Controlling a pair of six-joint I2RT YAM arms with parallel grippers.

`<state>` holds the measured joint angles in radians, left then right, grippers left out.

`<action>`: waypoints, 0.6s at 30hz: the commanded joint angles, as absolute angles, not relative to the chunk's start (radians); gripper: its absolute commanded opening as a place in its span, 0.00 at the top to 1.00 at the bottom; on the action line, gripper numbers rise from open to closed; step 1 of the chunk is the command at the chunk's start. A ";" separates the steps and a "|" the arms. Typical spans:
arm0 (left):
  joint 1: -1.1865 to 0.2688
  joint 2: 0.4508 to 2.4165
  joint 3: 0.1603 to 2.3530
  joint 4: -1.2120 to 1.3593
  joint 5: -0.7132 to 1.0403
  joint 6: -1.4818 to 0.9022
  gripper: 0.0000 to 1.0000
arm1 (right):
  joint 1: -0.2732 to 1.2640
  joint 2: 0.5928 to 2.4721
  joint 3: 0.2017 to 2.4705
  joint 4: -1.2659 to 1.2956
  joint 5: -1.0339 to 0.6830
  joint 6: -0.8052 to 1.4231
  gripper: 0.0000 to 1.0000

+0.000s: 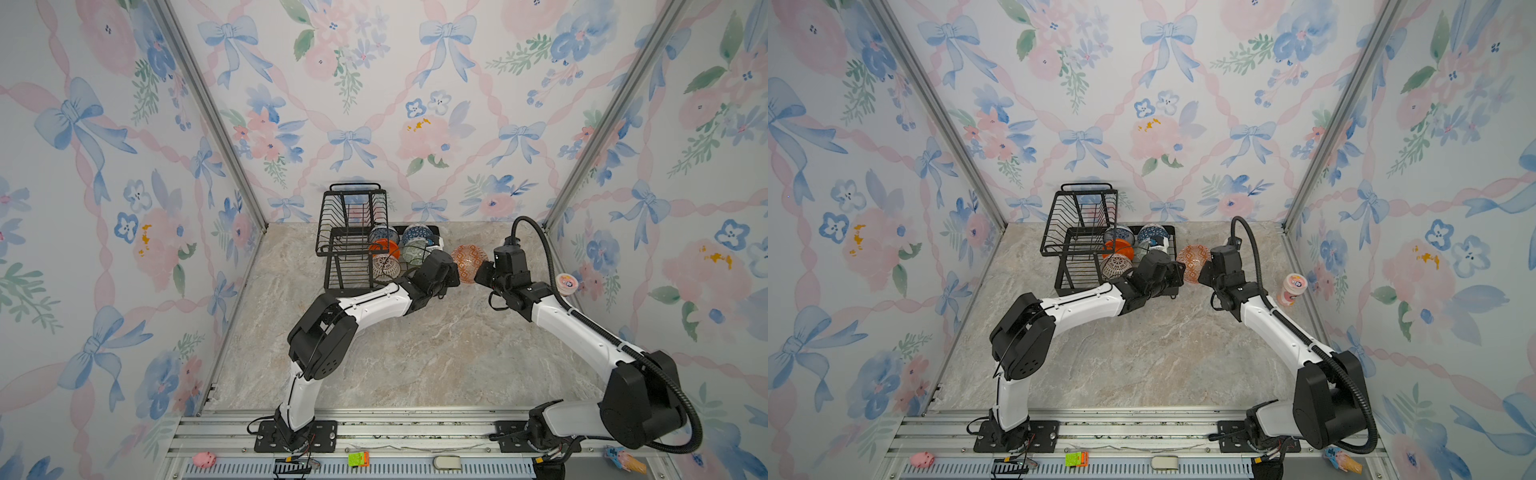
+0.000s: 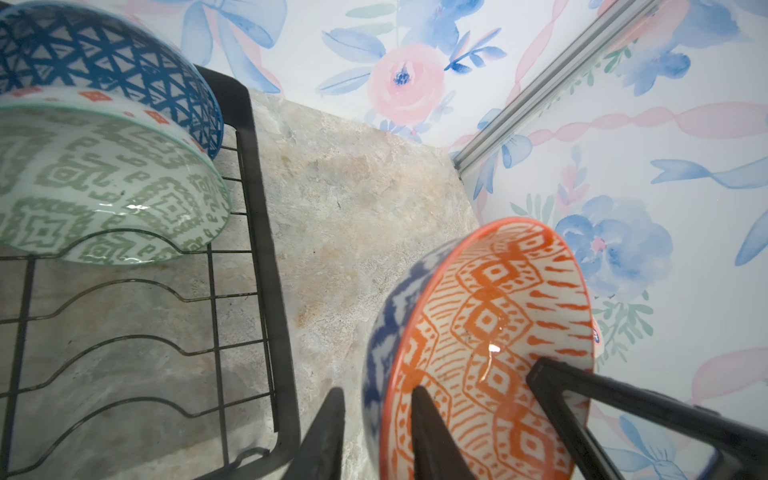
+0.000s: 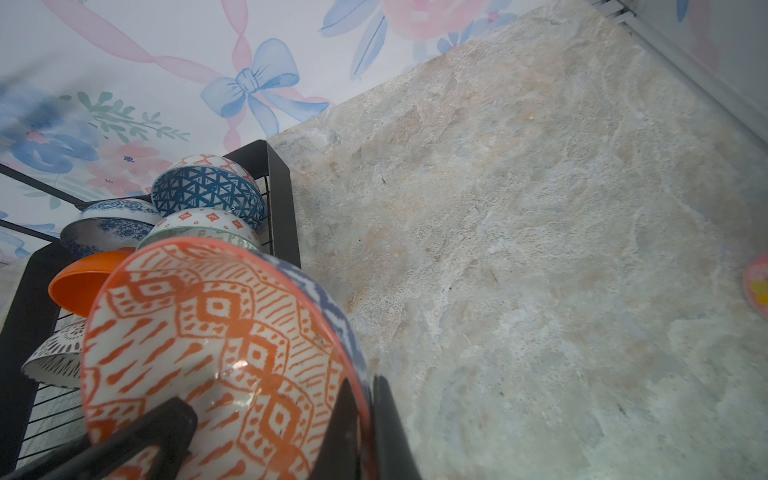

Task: Load the bowls into the dish rack
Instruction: 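Carry the orange-red bowl toward the rack with the right gripper while left holds near rack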

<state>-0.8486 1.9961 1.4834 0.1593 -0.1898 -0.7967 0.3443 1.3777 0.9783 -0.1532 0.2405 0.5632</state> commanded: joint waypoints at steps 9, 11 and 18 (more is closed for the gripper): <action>-0.857 2.013 1.495 0.173 -0.197 -0.792 0.96 | 0.372 1.347 0.992 -0.098 0.252 0.574 0.95; -0.857 2.004 1.479 0.188 -0.214 -0.796 1.00 | 0.372 1.348 0.997 -0.105 0.251 0.578 0.87; -0.856 1.965 1.442 0.216 -0.292 -0.823 1.00 | 0.373 1.367 1.025 -0.132 0.220 0.594 0.65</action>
